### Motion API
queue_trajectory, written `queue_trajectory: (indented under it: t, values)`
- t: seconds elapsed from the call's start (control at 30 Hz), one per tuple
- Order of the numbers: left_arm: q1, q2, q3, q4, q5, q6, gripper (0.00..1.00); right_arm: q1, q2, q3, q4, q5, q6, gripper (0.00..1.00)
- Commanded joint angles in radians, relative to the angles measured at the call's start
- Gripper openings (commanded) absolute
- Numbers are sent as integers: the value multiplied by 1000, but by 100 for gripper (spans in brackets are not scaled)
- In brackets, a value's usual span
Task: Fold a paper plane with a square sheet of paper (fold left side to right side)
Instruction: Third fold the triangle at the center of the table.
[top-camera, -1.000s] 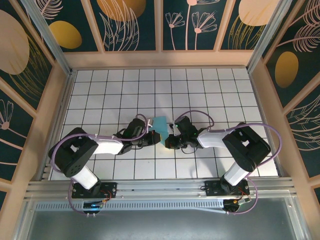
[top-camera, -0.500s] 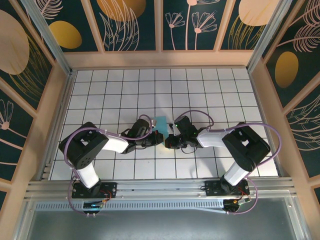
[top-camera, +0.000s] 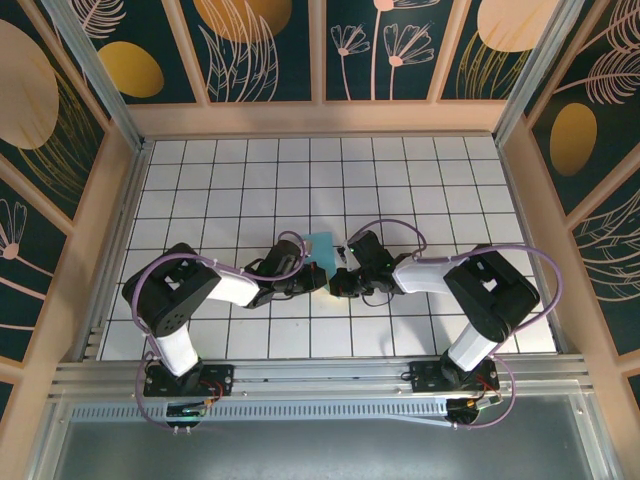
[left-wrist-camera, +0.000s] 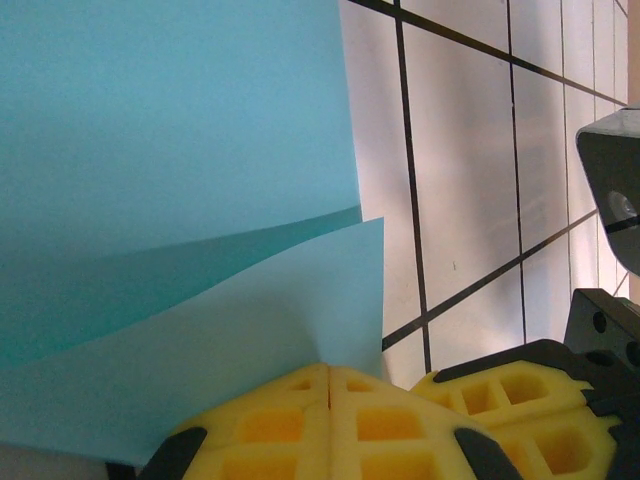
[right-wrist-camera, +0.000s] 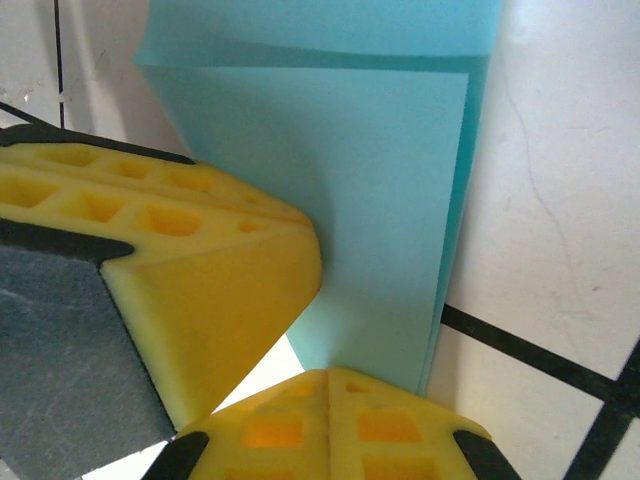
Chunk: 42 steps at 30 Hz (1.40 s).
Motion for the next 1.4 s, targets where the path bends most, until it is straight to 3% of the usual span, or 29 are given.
queue_trajectory:
  t: [0.0,0.67,0.83,1.03,1.23,1.37]
  values:
    - [29,16,-17,-99,-100,25,0,-1,75,-35,-175,98,-36,0]
    - [253,-97,-57,-175,-127,166,0,4,79,-33,-174,72,-47,0]
    - [254,-201,-51,-227,-133,197,0,5,71,-33,-162,70,-41,0]
    - [214,-292,-79,-159,7,214,0,6,64,-29,-158,76,-35,0]
    - [75,-193,-23,-108,58,191,0,6,61,-32,-163,88,-31,0]
    - [58,-116,7,-74,55,172,0,7,61,-32,-167,89,-30,0]
